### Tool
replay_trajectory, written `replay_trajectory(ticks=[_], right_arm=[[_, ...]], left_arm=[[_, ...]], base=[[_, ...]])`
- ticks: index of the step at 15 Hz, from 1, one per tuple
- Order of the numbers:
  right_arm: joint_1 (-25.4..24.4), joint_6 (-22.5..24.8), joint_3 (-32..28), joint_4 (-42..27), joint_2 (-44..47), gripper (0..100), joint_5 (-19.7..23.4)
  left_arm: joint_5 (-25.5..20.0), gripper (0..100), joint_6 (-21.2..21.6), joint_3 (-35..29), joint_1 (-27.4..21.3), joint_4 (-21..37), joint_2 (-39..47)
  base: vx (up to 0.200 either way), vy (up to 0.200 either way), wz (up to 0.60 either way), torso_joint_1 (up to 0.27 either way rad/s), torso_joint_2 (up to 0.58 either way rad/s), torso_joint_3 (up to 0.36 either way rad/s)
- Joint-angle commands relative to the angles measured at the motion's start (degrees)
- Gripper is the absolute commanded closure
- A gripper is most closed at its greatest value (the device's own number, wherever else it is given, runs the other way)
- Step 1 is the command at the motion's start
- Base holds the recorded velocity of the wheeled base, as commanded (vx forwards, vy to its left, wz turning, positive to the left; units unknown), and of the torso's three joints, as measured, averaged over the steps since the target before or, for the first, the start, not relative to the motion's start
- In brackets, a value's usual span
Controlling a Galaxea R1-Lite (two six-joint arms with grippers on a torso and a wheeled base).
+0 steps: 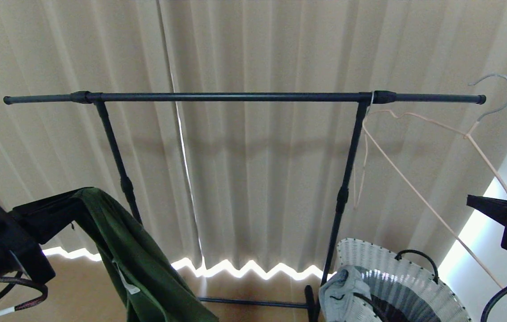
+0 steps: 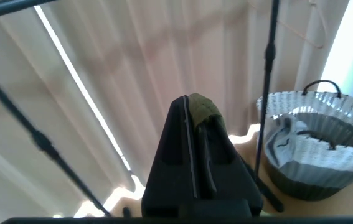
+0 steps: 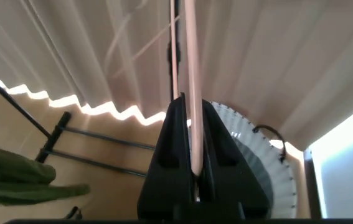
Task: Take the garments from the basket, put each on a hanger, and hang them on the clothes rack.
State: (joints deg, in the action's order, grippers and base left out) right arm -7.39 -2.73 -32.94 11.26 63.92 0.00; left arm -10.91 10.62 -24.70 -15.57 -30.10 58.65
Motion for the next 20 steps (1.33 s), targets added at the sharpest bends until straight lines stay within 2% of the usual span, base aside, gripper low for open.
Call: replay_trajectory(ticks=[1, 7, 12, 15, 16, 17, 20], right_arm=[[-0.1, 0.0, 0.0, 0.1, -0.1, 100, 0.0], [-0.3, 0.1, 0.0, 0.1, 0.2, 100, 0.1], [-0.5, 0.2, 0.0, 0.1, 1.7, 100, 4.4], [-6.2, 0.1, 0.0, 2.4, 5.1, 100, 4.7], [-6.3, 0.0, 0.0, 2.5, 5.2, 100, 4.7], [-9.8, 0.0, 0.1, 6.0, 7.7, 100, 4.7], [-14.6, -0.6, 0.0, 7.7, 9.0, 100, 4.7]], left_arm=[[0.0, 100, 0.0, 0.0, -0.1, 0.0, 0.1], [0.0, 100, 0.1, 0.2, -0.1, 0.0, 0.1], [0.0, 100, 1.4, 1.4, -0.1, 0.0, 2.2], [0.2, 100, 2.7, -2.3, 0.1, 0.0, 6.4], [0.2, 100, 2.8, -2.4, 0.1, 0.0, 6.6], [0.9, 100, 3.3, -6.8, 0.0, 0.5, 9.8], [4.8, 100, 3.3, -14.4, -0.9, 0.8, 16.2]], base=[[0.0, 0.2, 0.0, 0.002, 0.01, -0.002], [0.0, 0.2, 0.0, 0.002, 0.0, 0.003], [0.0, 0.0, 0.0, 0.0, 0.0, 0.0], [0.0, 0.0, 0.0, 0.0, 0.0, 0.0], [0.0, 0.0, 0.0, 0.0, 0.0, 0.0], [0.0, 0.0, 0.0, 0.0, 0.0, 0.0], [0.0, 0.0, 0.0, 0.0, 0.0, 0.0]])
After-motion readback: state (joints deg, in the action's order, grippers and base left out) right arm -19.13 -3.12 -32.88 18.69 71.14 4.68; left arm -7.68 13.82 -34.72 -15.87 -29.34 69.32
